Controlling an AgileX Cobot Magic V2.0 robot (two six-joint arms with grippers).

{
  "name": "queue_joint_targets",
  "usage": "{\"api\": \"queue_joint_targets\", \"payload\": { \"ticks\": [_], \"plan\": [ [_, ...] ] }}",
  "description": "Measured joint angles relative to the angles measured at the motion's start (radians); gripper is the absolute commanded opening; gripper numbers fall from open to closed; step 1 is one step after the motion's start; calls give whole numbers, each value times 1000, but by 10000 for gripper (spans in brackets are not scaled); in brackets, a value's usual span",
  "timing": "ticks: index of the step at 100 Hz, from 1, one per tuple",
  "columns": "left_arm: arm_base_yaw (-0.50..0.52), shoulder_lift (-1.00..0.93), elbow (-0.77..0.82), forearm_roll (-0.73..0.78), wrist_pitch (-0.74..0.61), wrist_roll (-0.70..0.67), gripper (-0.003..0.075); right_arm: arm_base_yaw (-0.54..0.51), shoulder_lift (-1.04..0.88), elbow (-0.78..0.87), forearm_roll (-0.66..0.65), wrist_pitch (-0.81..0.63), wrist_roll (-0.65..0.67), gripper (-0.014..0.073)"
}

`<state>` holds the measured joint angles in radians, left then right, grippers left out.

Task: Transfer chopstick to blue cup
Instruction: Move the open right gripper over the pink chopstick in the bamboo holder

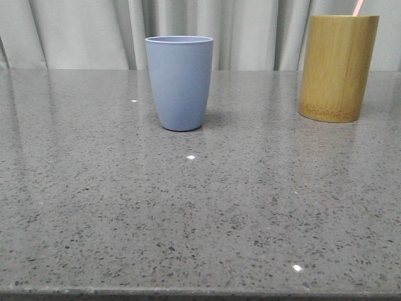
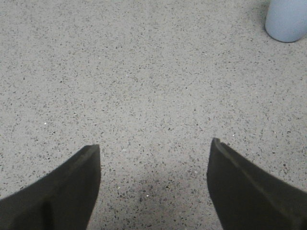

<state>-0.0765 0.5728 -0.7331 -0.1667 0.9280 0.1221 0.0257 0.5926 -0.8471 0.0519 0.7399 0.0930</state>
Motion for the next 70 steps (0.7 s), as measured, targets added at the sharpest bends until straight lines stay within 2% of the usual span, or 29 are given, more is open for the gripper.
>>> {"api": "queue_joint_targets", "payload": {
  "ticks": [46,70],
  "plan": [
    [0,0,1,0,0,0,463,0,290,0,49,-501,0,635],
    [0,0,2,0,0,0,463,7,470,3,84,-700,0,635]
  ]
}}
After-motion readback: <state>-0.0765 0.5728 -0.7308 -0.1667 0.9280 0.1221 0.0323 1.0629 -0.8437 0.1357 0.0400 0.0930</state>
